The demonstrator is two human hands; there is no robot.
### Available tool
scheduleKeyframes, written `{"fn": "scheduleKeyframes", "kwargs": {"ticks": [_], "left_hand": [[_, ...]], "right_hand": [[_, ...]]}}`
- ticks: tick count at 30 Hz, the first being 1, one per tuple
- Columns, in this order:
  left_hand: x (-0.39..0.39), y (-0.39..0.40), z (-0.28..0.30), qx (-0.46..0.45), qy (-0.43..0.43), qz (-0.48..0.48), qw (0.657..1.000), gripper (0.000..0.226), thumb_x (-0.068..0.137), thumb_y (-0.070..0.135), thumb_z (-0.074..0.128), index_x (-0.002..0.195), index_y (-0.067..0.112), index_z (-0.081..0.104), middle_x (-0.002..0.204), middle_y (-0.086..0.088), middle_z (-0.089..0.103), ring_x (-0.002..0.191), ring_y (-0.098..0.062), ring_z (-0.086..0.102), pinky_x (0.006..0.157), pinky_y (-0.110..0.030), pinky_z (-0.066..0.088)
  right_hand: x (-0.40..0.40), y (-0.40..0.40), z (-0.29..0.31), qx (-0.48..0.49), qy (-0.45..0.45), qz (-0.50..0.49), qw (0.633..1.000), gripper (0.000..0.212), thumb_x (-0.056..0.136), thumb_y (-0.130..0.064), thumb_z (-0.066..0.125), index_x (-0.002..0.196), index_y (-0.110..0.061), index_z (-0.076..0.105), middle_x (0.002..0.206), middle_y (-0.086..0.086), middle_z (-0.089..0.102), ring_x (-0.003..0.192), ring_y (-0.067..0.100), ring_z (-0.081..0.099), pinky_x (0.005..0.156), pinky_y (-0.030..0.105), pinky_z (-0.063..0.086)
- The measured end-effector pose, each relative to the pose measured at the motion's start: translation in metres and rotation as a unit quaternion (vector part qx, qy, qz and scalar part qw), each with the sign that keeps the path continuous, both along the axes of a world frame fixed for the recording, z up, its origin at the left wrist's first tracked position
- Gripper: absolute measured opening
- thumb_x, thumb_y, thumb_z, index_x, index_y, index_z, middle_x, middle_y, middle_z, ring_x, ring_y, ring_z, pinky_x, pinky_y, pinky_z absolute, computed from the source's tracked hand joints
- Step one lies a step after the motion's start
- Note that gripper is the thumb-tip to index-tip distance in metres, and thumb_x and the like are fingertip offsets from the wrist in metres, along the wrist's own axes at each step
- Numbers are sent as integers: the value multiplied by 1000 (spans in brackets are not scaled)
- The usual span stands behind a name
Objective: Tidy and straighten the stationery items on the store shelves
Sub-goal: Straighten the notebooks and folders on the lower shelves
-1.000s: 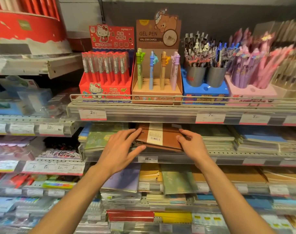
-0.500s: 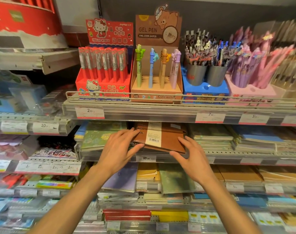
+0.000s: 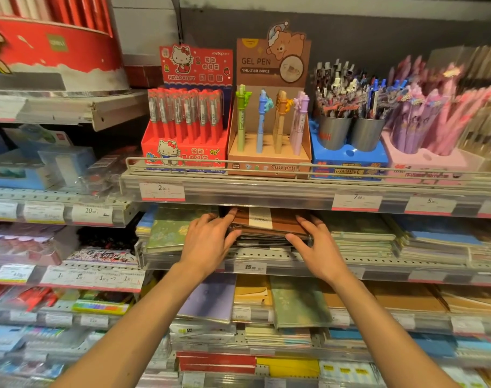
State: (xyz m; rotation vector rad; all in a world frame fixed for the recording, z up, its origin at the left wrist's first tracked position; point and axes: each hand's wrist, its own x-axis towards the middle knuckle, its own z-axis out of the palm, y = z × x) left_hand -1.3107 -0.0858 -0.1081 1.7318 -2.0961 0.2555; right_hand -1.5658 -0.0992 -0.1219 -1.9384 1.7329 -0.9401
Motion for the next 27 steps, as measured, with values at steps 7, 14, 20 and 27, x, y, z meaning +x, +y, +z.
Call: {"fn": "scheduleKeyframes", "kwargs": {"ticks": [7, 14, 20, 27], "left_hand": [[-11, -7, 0, 3, -11, 30, 999, 55, 100, 51, 40, 147, 24, 41, 114, -3, 73, 114, -31, 54, 86, -40, 41], [-16, -8, 2, 14, 17, 54, 998, 51, 101, 48, 41, 146, 23, 43, 119, -2, 70, 120, -30, 50, 90, -40, 40], [-15, -4, -3, -15, 11, 39, 999, 54, 101, 48, 40, 147, 20, 42, 124, -4, 67, 118, -28, 53, 94, -40, 43], [-13, 31, -15, -93, 124, -14, 988, 46, 97, 35, 55, 138, 14, 54, 130, -3, 59, 122, -20, 50, 103, -35, 42]], "right_hand": [[1, -7, -5, -18, -13, -35, 999, 55, 94, -47, 58, 144, -27, 47, 155, 6, 35, 140, 24, 39, 116, 42, 35], [7, -10, -9, -43, -9, -57, 997, 54, 93, -46, 60, 142, -24, 51, 148, 6, 43, 137, 24, 40, 113, 38, 35], [8, -6, -8, -33, -15, -55, 998, 57, 95, -48, 57, 146, -27, 44, 154, 6, 35, 141, 25, 35, 117, 41, 33], [-2, 13, -14, -45, -26, -36, 998, 63, 97, -46, 54, 152, -26, 31, 162, 2, 22, 148, 20, 24, 119, 42, 29]]}}
